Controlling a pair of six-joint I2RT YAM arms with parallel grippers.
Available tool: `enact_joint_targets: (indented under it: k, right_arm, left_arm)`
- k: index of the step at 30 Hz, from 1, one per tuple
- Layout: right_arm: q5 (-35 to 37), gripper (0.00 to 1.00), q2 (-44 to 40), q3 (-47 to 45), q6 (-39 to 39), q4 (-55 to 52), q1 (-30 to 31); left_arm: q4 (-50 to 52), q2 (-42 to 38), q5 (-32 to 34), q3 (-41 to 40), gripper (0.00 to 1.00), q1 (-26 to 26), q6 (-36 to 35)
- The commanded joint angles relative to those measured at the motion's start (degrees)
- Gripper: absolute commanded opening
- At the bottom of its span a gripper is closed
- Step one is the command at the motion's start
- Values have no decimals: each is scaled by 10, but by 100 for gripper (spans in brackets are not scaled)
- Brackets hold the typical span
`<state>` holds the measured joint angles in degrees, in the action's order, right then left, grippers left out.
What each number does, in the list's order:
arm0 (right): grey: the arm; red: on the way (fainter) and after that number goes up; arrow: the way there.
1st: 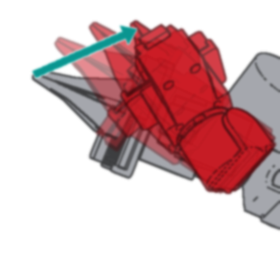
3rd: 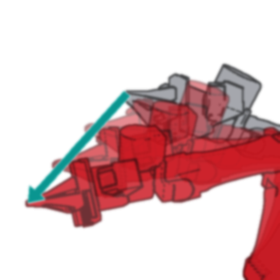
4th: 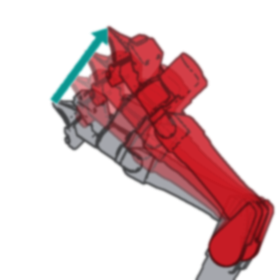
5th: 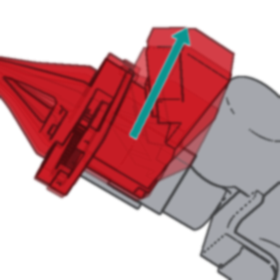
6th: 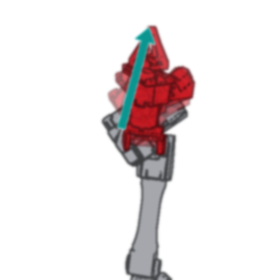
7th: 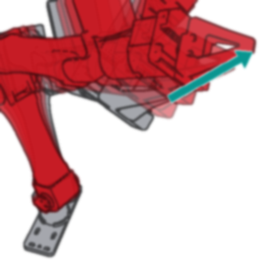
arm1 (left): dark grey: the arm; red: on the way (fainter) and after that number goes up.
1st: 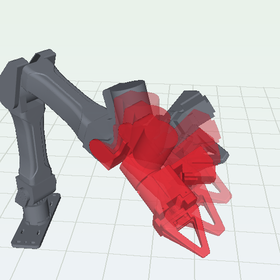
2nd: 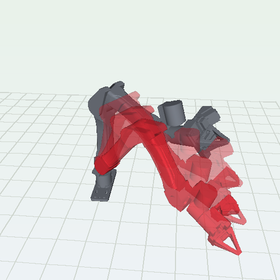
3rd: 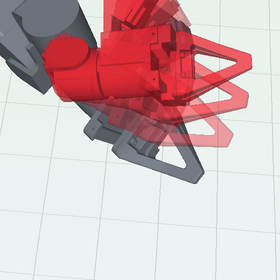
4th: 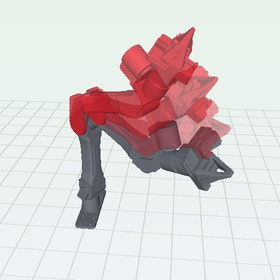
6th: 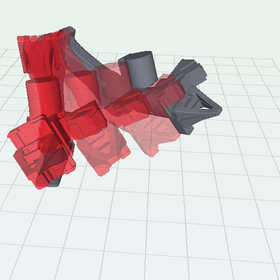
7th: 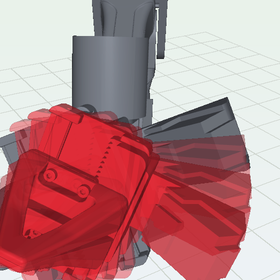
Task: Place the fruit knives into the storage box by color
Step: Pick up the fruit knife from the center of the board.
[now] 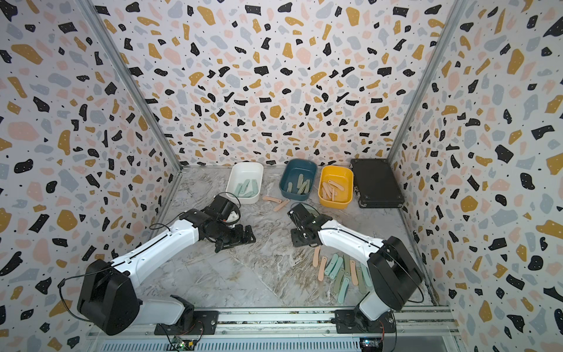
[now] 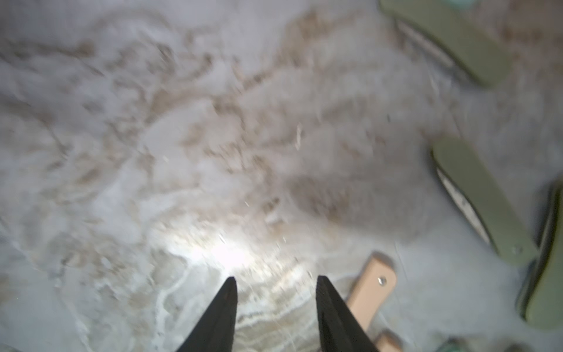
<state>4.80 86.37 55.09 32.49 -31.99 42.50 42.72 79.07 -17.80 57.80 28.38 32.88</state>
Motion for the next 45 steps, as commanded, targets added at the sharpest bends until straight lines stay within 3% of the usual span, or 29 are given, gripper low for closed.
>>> enact_joint_targets:
  k: [1,7,28,33,39,45]
  right_arm:
    - [16,44,-56,-40,61,-46,3]
    - [4,40,-90,-114,95,-16,3]
    - [5,29,-29,-163,101,51,3]
    - [16,20,-41,-148,95,36,3]
    - [47,16,-61,-93,60,-8,-2]
    - [42,14,-31,16,-15,-17,-87]
  left_arm:
    - [-26,19,5,-5,99,23,7]
    - [-31,44,9,1,99,43,7]
    - [-22,70,20,14,99,53,6]
    - [-20,71,21,20,99,53,5]
    - [-23,85,21,43,99,53,1]
    - [-7,124,27,108,99,53,-32]
